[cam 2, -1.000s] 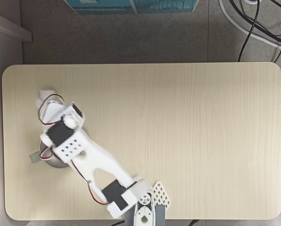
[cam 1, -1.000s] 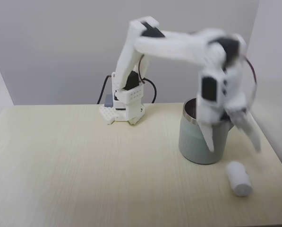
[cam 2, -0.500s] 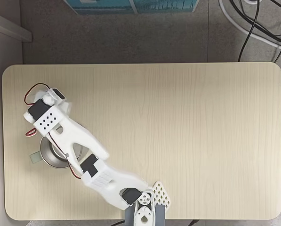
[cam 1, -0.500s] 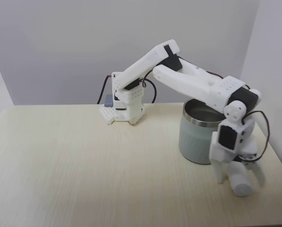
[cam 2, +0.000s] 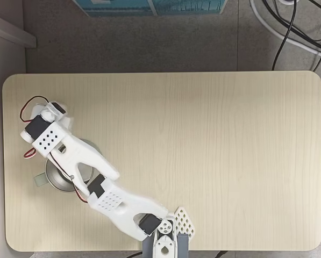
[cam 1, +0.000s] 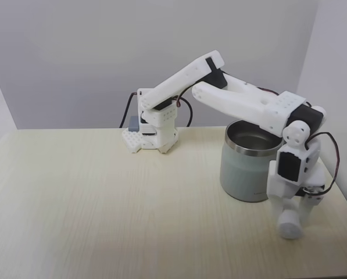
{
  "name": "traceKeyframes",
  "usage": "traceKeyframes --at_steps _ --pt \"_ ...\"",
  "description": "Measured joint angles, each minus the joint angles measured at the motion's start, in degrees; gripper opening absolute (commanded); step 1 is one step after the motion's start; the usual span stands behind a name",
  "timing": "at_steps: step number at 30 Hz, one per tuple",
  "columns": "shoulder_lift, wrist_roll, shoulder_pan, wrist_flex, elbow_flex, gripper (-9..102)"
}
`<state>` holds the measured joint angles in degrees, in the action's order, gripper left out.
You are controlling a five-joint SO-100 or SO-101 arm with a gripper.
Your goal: Grasp a dressing and put it in the cup.
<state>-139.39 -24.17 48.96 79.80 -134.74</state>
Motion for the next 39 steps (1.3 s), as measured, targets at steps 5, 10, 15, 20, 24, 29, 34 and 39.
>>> traceKeyframes --at_steps 5,10,15,20,24,29,34,39 --pt "3.7 2.0 -1.2 6.1 -3.6 0" --pt "8.5 4.0 -2.8 18.2 -17.0 0" --pt "18.4 5.0 -3.3 22.9 -22.7 0" --pt "33.6 2.8 -2.4 23.0 -11.8 0" --pt "45.8 -1.1 1.0 23.0 1.5 0" --pt "58.4 -5.4 4.7 22.8 19.3 0" --pt "65.8 -6.5 4.3 18.5 34.9 0" --pt "67.8 -6.5 4.5 10.9 46.8 0"
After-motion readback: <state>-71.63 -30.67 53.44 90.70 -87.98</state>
